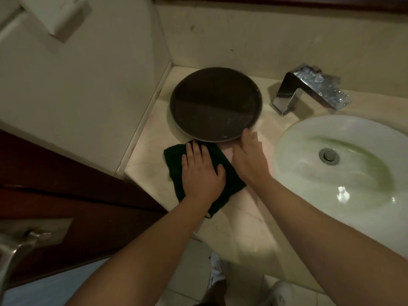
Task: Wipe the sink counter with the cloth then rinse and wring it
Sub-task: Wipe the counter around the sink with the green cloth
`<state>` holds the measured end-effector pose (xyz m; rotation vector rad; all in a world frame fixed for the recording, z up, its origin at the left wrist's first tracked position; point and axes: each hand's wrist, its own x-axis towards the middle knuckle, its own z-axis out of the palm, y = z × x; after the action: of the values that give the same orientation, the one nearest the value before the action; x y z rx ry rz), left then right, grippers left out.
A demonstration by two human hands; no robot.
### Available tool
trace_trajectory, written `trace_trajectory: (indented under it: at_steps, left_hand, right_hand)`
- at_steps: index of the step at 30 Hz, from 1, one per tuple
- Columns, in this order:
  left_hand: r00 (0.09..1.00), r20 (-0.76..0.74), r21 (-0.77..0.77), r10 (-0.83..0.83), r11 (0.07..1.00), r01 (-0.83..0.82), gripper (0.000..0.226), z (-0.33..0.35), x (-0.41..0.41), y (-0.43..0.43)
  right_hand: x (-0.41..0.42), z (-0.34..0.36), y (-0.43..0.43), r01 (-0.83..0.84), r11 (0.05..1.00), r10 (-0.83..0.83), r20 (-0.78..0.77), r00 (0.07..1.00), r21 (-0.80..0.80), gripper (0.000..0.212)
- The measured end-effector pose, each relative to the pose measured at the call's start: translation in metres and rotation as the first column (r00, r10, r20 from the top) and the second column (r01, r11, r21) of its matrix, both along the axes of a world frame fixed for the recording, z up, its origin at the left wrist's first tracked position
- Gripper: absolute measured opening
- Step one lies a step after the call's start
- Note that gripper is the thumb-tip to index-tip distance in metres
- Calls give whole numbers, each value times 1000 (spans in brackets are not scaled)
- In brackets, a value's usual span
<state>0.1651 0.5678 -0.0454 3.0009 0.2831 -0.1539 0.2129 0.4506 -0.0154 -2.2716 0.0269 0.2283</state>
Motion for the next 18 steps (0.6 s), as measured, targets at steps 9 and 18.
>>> trace_trajectory:
  at_steps: [9, 18]
  left_hand:
    - [967, -13, -203, -255, 947, 247, 72, 18, 4, -64]
    - [957, 142, -155, 254, 960, -232, 60, -8, 6, 41]
  right_hand:
    - [-22, 16, -25, -147, 977, 165, 109, 980, -156, 54]
    - [-42, -14, 17, -388, 702, 477, -11, 879, -597, 68]
